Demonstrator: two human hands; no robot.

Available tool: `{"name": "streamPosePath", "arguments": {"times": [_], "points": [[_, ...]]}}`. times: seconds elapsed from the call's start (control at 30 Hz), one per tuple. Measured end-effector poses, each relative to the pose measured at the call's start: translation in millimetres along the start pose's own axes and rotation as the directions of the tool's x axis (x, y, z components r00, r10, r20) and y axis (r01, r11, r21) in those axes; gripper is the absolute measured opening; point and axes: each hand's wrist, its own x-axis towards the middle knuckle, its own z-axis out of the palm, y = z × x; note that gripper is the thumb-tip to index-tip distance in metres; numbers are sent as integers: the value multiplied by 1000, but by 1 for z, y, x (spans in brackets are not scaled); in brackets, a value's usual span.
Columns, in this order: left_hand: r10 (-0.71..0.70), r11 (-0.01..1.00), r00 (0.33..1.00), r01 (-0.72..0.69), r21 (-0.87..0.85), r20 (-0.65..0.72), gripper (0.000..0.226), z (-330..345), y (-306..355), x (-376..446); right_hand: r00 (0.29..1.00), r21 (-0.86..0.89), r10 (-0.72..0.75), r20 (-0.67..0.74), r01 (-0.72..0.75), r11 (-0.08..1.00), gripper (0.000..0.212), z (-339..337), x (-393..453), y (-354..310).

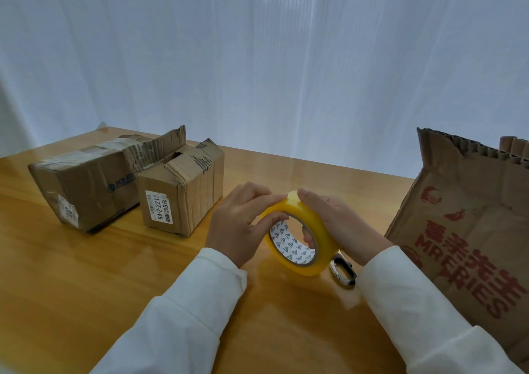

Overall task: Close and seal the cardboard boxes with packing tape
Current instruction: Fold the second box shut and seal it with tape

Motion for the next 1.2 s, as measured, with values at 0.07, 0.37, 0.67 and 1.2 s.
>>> {"name": "streamPosePath", "arguments": {"times": [0.07,0.37,0.67,1.2], "points": [[11,1000,1000,-11,-17,15,43,-1,3,1,999,-35,-22,-29,21,999,49,3,0,-1],[-144,986,974,125,113,177,75,3,1,-1,988,-379,-60,-143,2,925,39,13,4,0],[-181,981,972,167,98,151,54,7,-4,-3,987,-435,-100,-126,35,900,47,15,6,10],[-483,847,766,532,2,425,50,-1,-1,1,987,-570,-139,-74,73,819,35,17,8,19]]}}
